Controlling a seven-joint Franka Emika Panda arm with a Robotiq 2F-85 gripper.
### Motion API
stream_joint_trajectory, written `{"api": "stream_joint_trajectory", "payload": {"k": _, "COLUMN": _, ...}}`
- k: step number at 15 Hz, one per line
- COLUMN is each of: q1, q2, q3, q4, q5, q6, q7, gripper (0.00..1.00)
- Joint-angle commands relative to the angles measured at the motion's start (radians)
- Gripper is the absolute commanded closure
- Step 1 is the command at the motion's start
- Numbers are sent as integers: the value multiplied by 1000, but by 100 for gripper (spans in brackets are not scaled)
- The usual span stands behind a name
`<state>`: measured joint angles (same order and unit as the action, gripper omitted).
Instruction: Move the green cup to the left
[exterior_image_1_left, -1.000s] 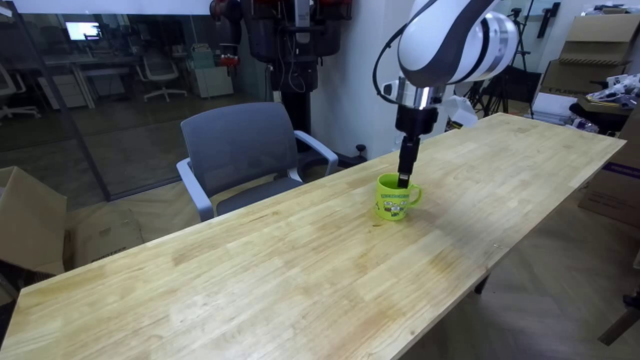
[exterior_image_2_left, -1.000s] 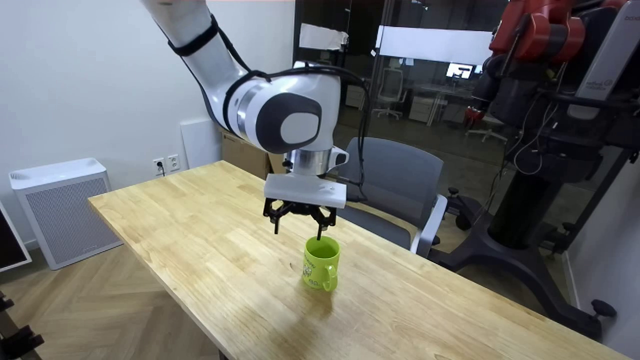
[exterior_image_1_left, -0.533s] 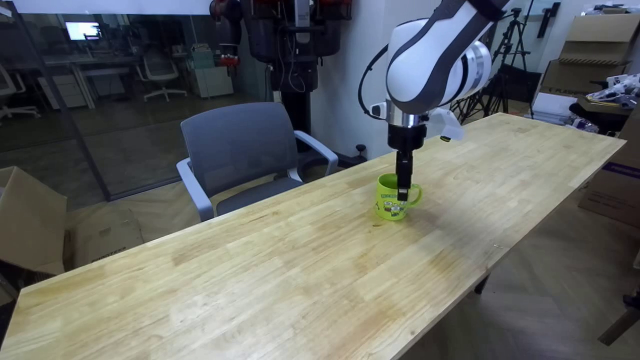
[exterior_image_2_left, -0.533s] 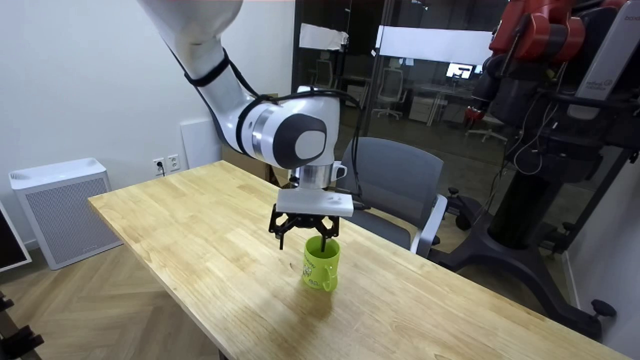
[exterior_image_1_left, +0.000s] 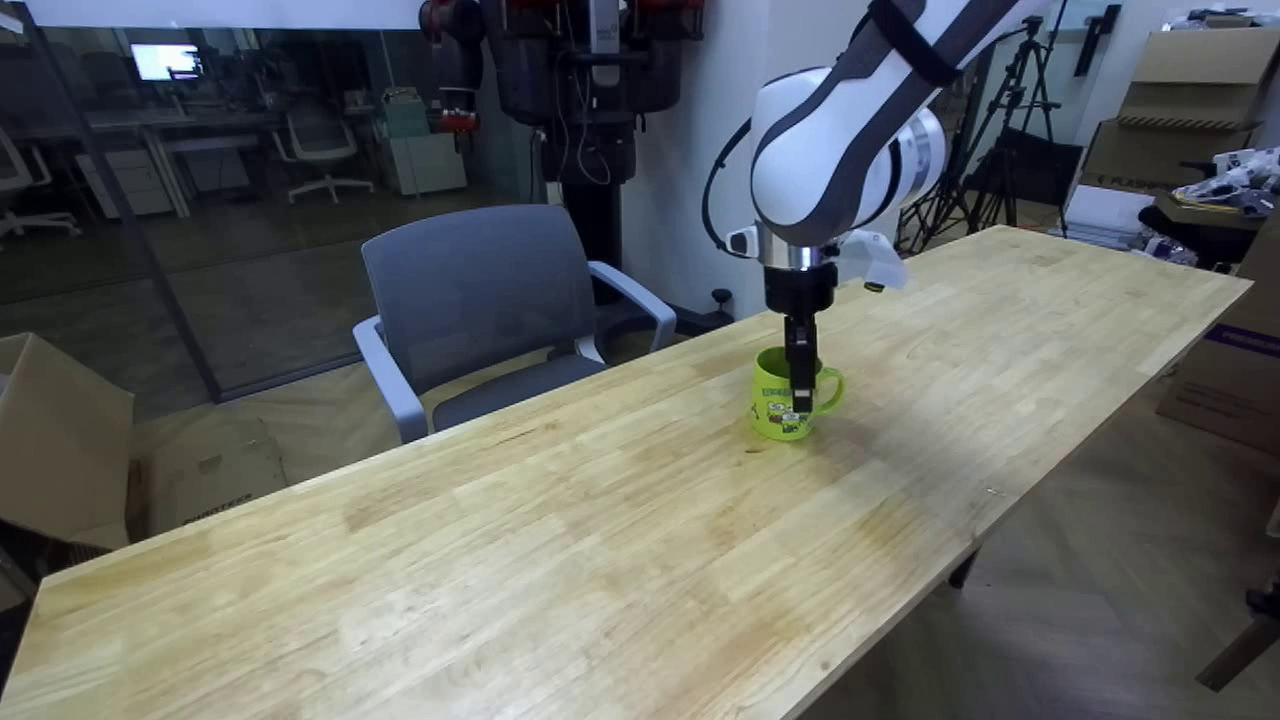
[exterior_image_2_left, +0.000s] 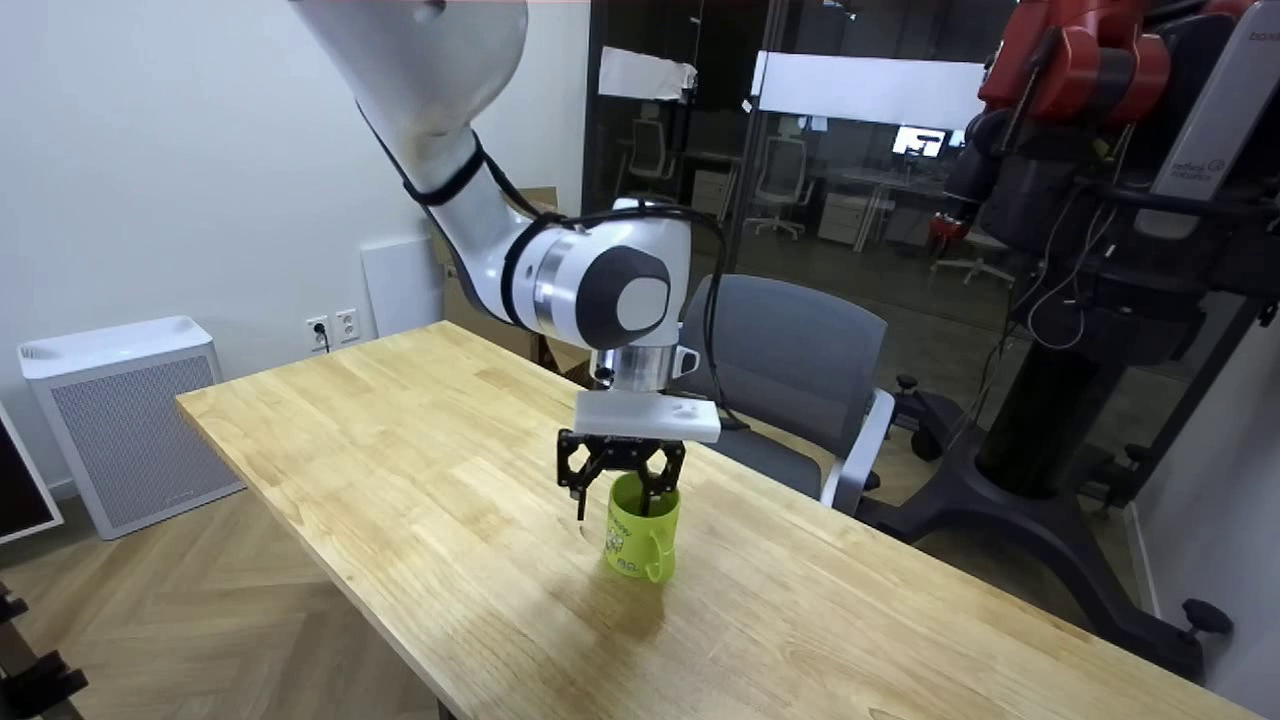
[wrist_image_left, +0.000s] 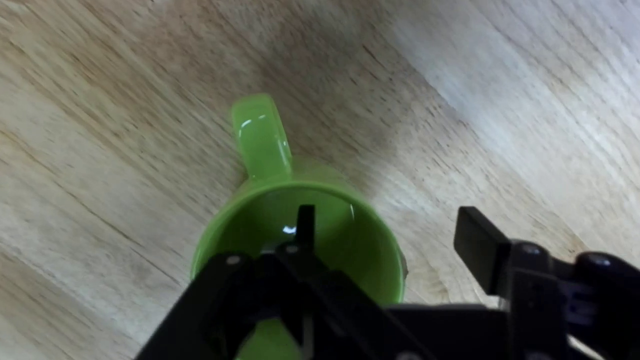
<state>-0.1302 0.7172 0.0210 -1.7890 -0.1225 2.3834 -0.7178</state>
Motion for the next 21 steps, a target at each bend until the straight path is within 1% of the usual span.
{"api": "stream_joint_trajectory", "payload": {"k": 1, "q1": -9, "q2": 33, "q3": 10, "q4": 69, "q5": -13, "q6": -48, "q7": 2, "gripper": 56}}
{"api": "stream_joint_trajectory", "payload": {"k": 3, "q1": -10, "q2": 35, "q3": 12, "q4": 75, "q5": -12, "q6": -52, "q7": 0, "gripper": 69}}
{"api": "stream_joint_trajectory", "payload": {"k": 7, "q1": -6, "q2": 32, "q3": 14, "q4": 81, "q5": -13, "q6": -64, "q7": 2, "gripper": 97}}
{"api": "stream_joint_trajectory", "payload": {"k": 8, "q1": -5, "q2": 32, "q3": 15, "q4": 82, "q5": -13, "q6": -69, "q7": 2, "gripper": 99}}
{"api": "stream_joint_trajectory", "payload": {"k": 10, "q1": 0, "q2": 32, "q3": 17, "q4": 85, "q5": -15, "q6": -76, "q7": 5, "gripper": 100}}
{"api": "stream_joint_trajectory", "payload": {"k": 11, "q1": 1, "q2": 33, "q3": 17, "q4": 87, "q5": -17, "q6": -79, "q7": 6, "gripper": 97}}
{"api": "stream_joint_trajectory", "payload": {"k": 15, "q1": 15, "q2": 18, "q3": 13, "q4": 81, "q5": -29, "q6": -83, "q7": 22, "gripper": 97}}
{"api": "stream_joint_trajectory", "payload": {"k": 17, "q1": 30, "q2": 9, "q3": 9, "q4": 78, "q5": -41, "q6": -80, "q7": 41, "gripper": 97}}
{"api": "stream_joint_trajectory", "payload": {"k": 21, "q1": 82, "q2": 0, "q3": 11, "q4": 79, "q5": -58, "q6": -69, "q7": 83, "gripper": 97}}
